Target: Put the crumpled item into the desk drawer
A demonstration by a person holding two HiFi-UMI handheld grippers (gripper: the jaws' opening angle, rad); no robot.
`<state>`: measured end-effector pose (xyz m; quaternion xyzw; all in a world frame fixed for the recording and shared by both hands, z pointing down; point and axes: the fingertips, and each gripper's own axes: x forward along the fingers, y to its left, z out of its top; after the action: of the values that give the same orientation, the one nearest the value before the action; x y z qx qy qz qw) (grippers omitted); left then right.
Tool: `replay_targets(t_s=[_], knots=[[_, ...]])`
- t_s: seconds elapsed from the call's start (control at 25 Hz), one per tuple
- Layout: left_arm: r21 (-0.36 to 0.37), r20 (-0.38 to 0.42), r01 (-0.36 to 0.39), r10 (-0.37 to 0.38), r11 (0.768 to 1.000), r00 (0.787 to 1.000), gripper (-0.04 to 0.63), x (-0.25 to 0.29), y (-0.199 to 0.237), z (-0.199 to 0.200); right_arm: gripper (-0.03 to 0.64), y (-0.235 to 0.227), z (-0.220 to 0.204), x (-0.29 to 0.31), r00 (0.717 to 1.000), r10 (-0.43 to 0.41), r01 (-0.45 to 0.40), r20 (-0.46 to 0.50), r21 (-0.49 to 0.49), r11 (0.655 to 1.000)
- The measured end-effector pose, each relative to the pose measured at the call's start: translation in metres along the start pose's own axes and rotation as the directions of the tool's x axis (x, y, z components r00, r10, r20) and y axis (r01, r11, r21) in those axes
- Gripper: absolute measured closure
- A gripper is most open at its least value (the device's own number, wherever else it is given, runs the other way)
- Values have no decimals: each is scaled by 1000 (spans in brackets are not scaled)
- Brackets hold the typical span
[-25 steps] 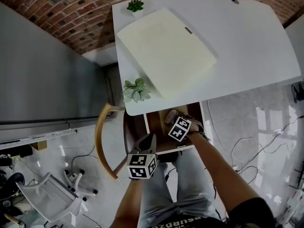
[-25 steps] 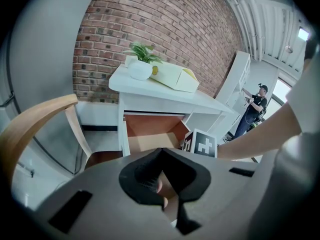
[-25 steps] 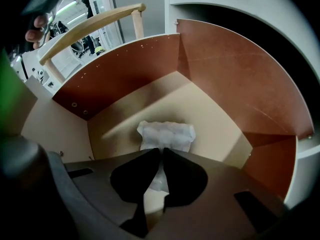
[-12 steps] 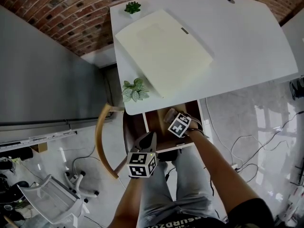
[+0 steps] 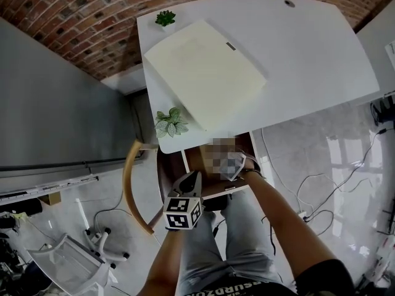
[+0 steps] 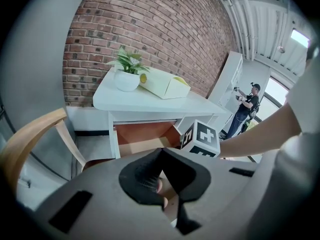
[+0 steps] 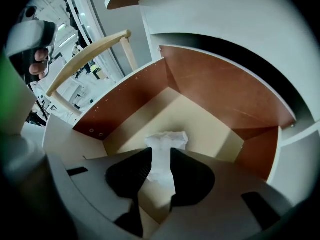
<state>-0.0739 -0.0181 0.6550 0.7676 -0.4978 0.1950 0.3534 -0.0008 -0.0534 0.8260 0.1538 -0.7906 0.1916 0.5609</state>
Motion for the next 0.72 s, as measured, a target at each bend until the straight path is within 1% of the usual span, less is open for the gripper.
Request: replay_targets(t_s=[0.32, 0.56, 0.72], knots=[[22, -5, 28, -28, 999, 1000, 592, -1, -7, 15, 508, 4, 13, -29, 998, 4, -6, 58, 37, 999], [37, -11, 49, -49, 998, 999, 592, -7, -14, 28, 509, 12, 18, -49, 997, 13, -18, 79, 61, 998], [47, -15, 60, -60, 997, 998, 593, -11, -17, 36, 522, 18, 25, -66, 994, 13, -23, 112, 85, 996]])
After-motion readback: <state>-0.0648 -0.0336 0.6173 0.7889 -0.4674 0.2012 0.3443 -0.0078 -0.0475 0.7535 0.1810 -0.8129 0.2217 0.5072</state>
